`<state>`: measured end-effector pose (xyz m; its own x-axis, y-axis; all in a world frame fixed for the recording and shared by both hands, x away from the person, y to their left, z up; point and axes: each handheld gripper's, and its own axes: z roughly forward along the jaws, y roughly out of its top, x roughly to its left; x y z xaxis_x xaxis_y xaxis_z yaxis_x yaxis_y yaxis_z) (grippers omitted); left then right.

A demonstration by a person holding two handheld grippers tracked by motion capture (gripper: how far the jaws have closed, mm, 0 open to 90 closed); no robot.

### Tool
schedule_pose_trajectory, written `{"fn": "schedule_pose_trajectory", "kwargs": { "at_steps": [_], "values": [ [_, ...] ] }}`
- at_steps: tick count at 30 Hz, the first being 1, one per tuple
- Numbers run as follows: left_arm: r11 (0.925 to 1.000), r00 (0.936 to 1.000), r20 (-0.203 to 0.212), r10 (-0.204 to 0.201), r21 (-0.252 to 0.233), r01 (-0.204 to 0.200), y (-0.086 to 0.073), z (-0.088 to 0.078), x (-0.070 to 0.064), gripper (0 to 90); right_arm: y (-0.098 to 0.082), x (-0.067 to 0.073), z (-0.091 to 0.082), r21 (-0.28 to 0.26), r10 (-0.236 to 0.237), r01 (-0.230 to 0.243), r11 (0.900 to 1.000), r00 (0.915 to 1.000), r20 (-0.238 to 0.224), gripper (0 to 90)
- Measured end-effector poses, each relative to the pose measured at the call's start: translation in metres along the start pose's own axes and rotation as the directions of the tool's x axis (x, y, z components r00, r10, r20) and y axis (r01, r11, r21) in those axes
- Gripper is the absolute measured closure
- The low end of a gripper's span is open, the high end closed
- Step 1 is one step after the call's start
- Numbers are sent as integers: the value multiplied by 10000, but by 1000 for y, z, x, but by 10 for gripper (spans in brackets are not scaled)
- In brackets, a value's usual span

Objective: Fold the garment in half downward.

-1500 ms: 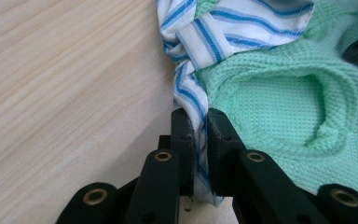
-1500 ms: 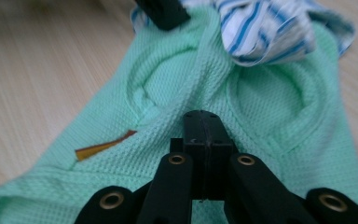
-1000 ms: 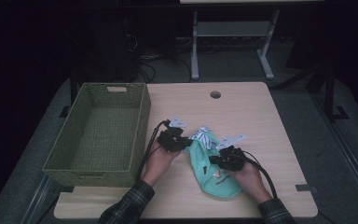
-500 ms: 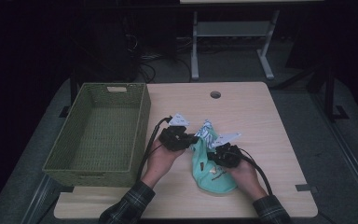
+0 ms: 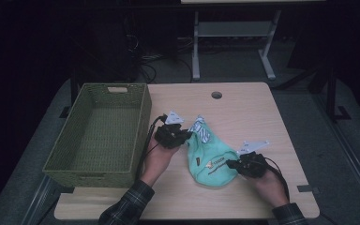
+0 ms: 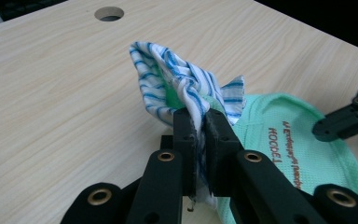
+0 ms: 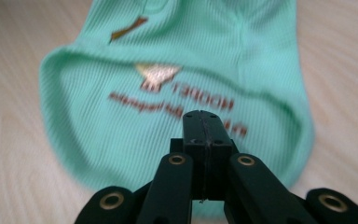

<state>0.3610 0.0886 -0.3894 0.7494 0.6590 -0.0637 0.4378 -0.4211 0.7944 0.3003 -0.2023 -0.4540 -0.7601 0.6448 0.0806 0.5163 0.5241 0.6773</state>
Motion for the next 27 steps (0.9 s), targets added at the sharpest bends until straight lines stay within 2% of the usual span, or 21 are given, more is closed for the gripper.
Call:
{"fn": "schedule_pose_trajectory", "kwargs": {
  "at_steps": [6,9,12,14,16,20,25,27],
  "values": [
    [9996,9996,10,280,-99,-280,1,-2,-2,836,-6,1,6,555,22,-11,9985,9998,-198,897],
    [9993,9992,232,328,-199,-323,1,-3,-3,835,-6,0,8,609,56,-43,9981,9998,-207,897],
    [9977,9968,495,628,-288,-614,3,-4,-8,834,-5,-1,8,581,37,-24,9983,9998,-217,897],
    [9946,9932,592,1006,-298,-989,5,-6,-14,834,-5,-1,9,574,8,4,9984,9998,-205,897],
    [9912,9877,872,1297,-387,-1267,7,-7,-20,834,-4,-1,9,580,-2,12,9983,9998,-179,897],
    [9877,9803,1252,1530,-519,-1475,9,-8,-30,834,-4,-1,10,551,80,-71,9985,9998,-155,897],
    [9833,9659,1852,1810,-513,-1745,8,-7,-41,833,-4,-1,10,511,99,-91,9987,9998,-161,897],
    [9817,9601,2046,1906,-355,-1874,7,-5,-47,832,-4,-1,10,513,100,-92,9986,9998,-158,897]
  ]
}}
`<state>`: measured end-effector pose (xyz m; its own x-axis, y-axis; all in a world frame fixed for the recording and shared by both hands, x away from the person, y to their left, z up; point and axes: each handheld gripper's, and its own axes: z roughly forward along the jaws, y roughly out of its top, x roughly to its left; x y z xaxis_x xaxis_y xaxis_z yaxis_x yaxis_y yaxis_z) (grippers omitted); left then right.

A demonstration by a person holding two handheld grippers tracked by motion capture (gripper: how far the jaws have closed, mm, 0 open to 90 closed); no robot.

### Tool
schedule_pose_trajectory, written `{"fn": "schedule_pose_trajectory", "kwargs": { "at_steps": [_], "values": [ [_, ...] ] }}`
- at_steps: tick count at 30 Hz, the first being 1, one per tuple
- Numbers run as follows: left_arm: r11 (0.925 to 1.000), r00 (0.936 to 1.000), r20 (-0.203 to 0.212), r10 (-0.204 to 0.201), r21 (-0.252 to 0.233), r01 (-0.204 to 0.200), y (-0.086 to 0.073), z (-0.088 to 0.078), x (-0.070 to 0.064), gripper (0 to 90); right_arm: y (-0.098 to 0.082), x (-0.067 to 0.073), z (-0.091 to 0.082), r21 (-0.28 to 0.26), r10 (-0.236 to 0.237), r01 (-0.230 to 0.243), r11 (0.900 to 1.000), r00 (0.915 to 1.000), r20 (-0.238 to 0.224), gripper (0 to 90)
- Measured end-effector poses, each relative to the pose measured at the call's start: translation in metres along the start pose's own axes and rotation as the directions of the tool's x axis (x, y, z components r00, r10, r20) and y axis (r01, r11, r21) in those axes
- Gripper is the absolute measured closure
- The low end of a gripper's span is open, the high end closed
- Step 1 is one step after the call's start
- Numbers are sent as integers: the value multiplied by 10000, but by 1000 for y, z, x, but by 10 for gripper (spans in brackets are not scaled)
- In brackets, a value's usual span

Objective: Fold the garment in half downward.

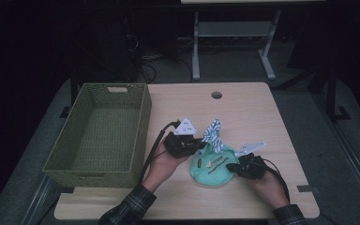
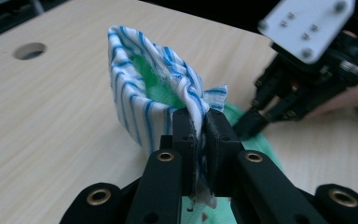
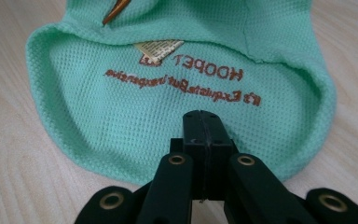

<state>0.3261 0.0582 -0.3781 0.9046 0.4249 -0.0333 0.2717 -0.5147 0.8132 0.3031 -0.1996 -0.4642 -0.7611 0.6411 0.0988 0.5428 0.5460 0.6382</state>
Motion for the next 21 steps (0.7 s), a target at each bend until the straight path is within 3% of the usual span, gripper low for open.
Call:
{"fn": "schedule_pose_trajectory", "kwargs": {
  "at_steps": [8,21],
  "values": [
    [9983,9981,555,280,489,-307,-8,15,-15,830,-1,-2,0,-36,64,-65,10000,9999,-111,896],
    [9928,9913,1261,386,1073,-524,-18,38,-30,821,-5,-16,-15,-392,466,-446,9982,9976,515,896]
  ]
}}
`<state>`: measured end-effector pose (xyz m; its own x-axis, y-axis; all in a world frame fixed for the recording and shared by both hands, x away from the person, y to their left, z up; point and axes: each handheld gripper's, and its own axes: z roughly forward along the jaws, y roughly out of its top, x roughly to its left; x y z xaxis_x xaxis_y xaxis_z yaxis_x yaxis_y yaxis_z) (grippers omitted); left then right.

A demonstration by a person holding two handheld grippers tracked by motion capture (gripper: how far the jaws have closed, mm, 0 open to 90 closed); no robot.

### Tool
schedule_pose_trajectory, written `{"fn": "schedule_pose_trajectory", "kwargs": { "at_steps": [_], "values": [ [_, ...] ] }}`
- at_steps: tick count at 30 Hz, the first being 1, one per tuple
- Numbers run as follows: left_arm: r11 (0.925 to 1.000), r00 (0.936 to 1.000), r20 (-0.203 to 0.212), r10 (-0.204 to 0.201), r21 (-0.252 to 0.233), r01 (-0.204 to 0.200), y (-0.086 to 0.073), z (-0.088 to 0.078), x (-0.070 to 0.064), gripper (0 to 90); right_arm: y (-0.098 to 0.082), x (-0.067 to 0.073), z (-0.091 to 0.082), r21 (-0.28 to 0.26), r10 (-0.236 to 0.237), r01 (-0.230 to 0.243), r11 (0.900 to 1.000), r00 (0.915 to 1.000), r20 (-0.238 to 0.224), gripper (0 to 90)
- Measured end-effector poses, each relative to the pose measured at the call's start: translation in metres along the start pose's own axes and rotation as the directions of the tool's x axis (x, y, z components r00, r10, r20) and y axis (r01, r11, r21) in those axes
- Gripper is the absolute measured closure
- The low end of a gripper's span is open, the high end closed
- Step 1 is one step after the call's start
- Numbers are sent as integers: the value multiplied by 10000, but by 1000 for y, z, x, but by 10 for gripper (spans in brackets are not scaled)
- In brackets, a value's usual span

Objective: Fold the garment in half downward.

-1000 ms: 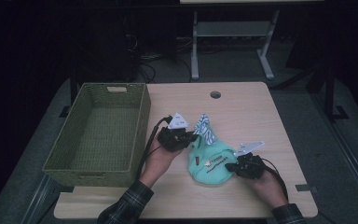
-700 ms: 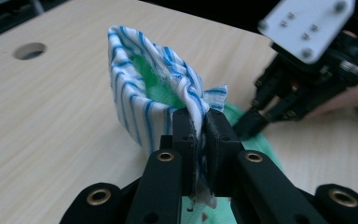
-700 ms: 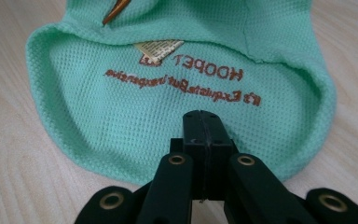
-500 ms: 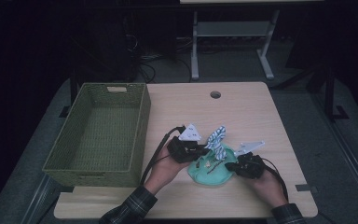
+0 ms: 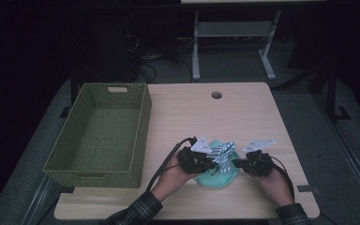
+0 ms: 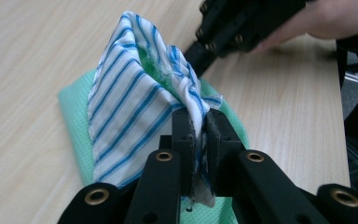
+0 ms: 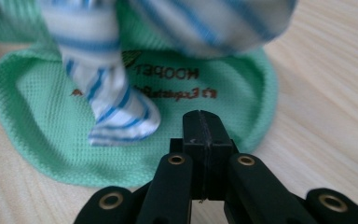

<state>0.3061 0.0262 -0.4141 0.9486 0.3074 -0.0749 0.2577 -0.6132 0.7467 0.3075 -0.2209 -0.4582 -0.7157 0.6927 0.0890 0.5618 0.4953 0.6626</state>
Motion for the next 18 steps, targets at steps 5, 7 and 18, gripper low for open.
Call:
{"fn": "schedule_pose_trajectory", "kwargs": {
  "at_steps": [5,7,18],
  "values": [
    [10000,10000,95,-10,66,9,-1,5,-2,769,-1,-3,-3,-10,52,-52,10000,10000,71,896],
    [10000,9999,113,-29,50,28,0,4,-2,758,0,-3,-3,-47,46,-45,10000,10000,71,895],
    [9976,9996,54,-280,-628,283,5,-14,4,621,-2,-1,-11,-191,-10,9,9998,10000,-65,895]
  ]
}}
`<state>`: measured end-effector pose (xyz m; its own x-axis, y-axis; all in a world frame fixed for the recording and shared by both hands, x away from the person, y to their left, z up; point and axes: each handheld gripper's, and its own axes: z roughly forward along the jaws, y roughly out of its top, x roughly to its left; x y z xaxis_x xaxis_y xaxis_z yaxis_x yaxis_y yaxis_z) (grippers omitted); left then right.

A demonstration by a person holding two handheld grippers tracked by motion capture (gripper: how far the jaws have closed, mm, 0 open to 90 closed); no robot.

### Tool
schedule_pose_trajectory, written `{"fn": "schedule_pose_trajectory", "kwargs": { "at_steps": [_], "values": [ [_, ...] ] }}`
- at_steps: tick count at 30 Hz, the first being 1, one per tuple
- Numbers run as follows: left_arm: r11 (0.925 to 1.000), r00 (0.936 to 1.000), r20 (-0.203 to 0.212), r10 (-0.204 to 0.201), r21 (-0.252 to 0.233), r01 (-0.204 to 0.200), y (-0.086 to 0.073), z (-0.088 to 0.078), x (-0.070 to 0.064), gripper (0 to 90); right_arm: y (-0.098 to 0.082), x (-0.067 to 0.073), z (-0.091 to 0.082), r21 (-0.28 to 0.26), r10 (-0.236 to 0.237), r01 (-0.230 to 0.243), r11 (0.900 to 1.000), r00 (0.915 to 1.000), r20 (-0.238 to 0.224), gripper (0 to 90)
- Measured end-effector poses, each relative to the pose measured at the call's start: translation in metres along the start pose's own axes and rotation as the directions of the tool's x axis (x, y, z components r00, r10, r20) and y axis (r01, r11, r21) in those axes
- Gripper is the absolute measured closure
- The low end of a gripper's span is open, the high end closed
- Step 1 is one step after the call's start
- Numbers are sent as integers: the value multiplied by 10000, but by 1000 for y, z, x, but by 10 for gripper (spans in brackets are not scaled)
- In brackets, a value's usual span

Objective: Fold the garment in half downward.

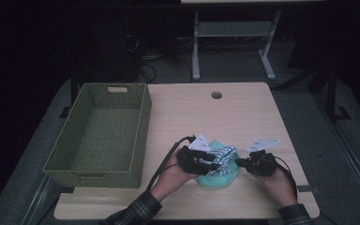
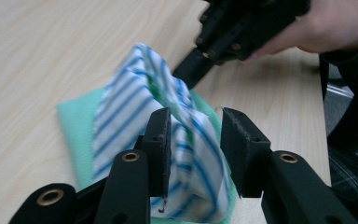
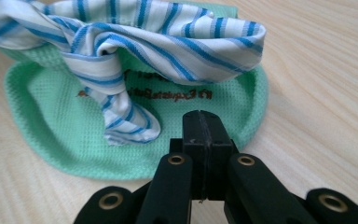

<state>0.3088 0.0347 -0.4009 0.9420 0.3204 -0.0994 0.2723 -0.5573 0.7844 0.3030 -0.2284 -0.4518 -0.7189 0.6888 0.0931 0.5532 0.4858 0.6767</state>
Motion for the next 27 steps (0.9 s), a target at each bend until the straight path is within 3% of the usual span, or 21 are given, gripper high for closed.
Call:
{"fn": "schedule_pose_trajectory", "kwargs": {
  "at_steps": [4,9,17,22,27],
  "values": [
    [9995,9992,-289,-293,-96,291,2,-5,10,658,-3,2,-5,-118,48,-50,9999,9999,-145,895],
    [9976,9974,-279,-670,148,675,4,3,20,657,-5,10,-7,-177,-32,23,9998,9985,-540,896],
    [9938,9949,-144,-994,486,1000,13,23,24,584,-1,24,3,-46,-495,493,9988,9929,-1082,896],
    [9896,9923,-128,-1229,739,1235,14,34,24,574,0,27,5,-85,-655,650,9978,9908,-1182,895],
    [9862,9908,-134,-1344,954,1351,10,37,28,701,2,30,4,-106,-663,655,9978,9898,-1264,895]
  ]
}}
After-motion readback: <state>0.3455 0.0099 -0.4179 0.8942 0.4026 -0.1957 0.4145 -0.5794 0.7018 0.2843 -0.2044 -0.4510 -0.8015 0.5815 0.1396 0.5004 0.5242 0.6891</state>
